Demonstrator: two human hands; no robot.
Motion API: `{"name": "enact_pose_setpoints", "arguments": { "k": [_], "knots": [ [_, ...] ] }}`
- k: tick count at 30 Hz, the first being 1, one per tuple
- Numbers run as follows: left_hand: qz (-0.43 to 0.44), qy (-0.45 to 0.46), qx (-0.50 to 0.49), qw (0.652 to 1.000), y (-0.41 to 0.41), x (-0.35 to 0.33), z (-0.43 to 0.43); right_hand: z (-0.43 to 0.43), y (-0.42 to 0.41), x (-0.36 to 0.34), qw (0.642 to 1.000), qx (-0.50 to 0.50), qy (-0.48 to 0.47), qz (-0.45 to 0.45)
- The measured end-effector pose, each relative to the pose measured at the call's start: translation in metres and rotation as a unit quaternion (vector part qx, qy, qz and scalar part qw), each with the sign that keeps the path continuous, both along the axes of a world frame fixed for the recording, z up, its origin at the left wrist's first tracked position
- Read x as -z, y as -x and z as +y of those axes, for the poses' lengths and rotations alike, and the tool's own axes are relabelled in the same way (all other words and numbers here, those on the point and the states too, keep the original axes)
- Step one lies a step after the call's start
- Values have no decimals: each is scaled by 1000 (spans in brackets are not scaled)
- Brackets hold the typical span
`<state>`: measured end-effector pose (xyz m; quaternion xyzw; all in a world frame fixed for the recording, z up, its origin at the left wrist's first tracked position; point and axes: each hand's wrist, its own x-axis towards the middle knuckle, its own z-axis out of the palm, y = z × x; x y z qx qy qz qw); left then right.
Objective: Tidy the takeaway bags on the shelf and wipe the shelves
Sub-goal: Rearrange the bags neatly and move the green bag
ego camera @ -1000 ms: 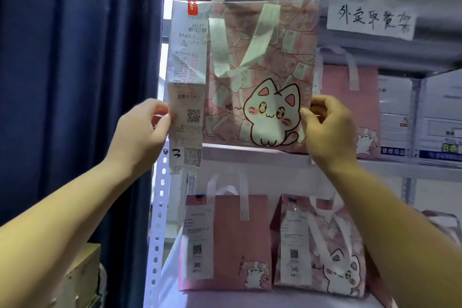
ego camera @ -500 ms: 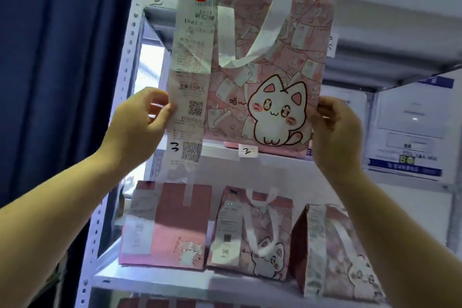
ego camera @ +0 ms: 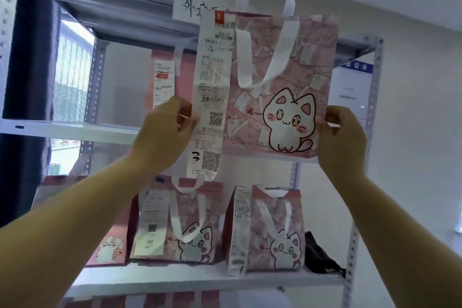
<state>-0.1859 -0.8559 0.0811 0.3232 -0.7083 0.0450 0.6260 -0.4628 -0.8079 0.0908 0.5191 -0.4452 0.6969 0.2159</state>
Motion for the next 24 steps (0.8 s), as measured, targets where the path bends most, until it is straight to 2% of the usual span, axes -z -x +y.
{"name": "enact_pose_setpoints", "arguments": {
  "k": [9, 24],
  "knots": [
    [-60, 32, 10, 998, 77, -19, -66, -56, 70, -9, 995, 76, -48, -35],
    [-107, -25, 7, 994, 130, -25, -147, -139, 121, -19, 989, 84, -116, -23]
  ]
}}
